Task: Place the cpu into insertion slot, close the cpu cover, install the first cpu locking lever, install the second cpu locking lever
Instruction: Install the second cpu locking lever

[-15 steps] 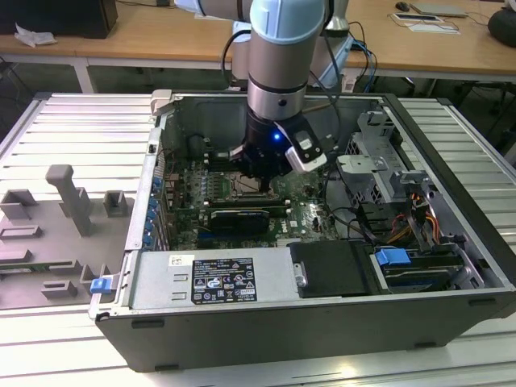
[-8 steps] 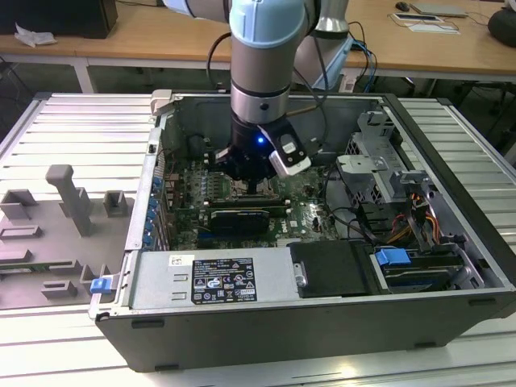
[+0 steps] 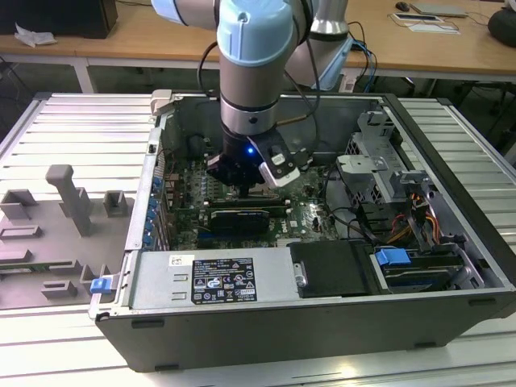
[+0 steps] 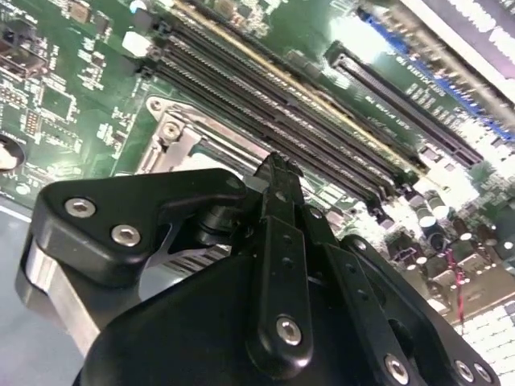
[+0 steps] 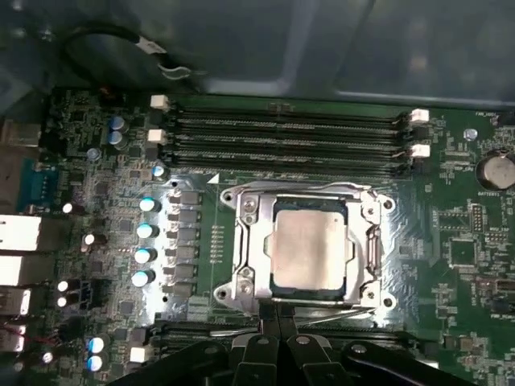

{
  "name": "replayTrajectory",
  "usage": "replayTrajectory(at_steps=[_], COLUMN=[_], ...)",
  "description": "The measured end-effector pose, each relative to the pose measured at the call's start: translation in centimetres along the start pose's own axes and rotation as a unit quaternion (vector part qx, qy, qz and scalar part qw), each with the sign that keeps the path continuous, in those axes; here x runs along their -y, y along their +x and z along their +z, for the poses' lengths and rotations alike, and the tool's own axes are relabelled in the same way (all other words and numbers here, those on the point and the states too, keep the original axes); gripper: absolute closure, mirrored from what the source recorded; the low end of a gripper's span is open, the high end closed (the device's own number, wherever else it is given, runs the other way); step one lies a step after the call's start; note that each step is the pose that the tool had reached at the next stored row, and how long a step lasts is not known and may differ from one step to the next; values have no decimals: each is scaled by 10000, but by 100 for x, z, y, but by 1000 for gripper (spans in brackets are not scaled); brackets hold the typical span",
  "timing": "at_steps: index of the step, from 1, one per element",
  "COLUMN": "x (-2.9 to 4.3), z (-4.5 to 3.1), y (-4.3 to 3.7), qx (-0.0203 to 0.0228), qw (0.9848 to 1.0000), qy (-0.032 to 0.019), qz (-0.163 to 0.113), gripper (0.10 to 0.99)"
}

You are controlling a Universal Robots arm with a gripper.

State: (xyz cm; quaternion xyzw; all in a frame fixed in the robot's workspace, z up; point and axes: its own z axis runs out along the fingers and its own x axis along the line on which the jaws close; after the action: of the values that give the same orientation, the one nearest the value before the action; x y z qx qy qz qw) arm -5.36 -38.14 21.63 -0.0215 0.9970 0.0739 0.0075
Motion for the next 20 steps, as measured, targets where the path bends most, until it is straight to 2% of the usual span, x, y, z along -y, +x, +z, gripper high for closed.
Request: replayTrajectory(at_steps=[2,5,11,17,20], x=[27,55,81,97,101], z=[-5,4,65,113,133], y=[41,130,198,243,245], qx=[2,10,17,31,31], qw=[10000,9998,9993,9985,9983], qy=[-56,-221,-362,-547,-575], qz=[0,2,5,5,5], gripper=[980,980,980,980,980])
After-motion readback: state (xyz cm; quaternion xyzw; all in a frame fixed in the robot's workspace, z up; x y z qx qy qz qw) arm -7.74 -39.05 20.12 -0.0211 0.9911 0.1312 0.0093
